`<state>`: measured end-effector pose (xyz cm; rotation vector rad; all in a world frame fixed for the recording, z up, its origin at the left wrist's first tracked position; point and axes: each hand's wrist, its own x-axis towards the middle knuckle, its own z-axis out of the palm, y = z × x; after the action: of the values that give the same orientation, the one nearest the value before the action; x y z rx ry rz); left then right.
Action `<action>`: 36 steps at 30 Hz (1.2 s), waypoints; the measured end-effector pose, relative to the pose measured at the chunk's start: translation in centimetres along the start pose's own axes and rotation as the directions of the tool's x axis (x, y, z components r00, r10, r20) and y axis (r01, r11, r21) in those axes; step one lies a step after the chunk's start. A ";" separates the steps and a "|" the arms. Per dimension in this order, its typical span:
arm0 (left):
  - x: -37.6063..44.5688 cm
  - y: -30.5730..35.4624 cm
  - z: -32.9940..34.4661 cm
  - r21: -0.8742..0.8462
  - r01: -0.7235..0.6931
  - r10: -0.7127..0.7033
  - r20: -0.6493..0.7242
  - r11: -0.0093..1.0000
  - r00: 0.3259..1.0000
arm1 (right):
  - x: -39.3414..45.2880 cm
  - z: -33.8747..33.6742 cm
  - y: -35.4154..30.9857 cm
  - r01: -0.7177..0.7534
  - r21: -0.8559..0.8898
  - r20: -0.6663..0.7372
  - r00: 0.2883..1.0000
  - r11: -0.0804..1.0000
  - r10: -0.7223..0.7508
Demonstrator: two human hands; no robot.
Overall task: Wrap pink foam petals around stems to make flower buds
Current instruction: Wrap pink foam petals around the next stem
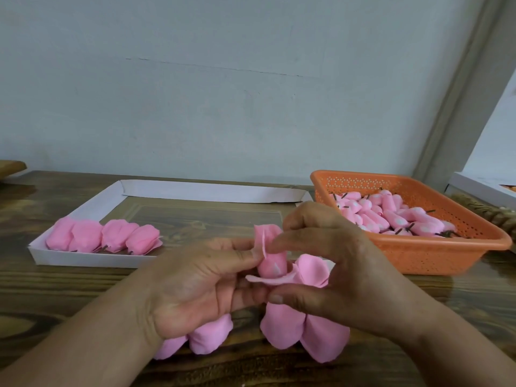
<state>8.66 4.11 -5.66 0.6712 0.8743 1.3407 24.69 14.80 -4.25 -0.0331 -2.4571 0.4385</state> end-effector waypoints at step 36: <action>-0.2 -0.2 0.5 0.275 0.006 0.021 -0.094 0.961 0.995 | 0.2 0.8 0.2 -0.131 0.185 -0.059 0.988 0.974 0.144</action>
<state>9.16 3.93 -5.52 0.8297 1.1509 1.2780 24.01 14.82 -4.78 -0.1418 -2.3433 0.7069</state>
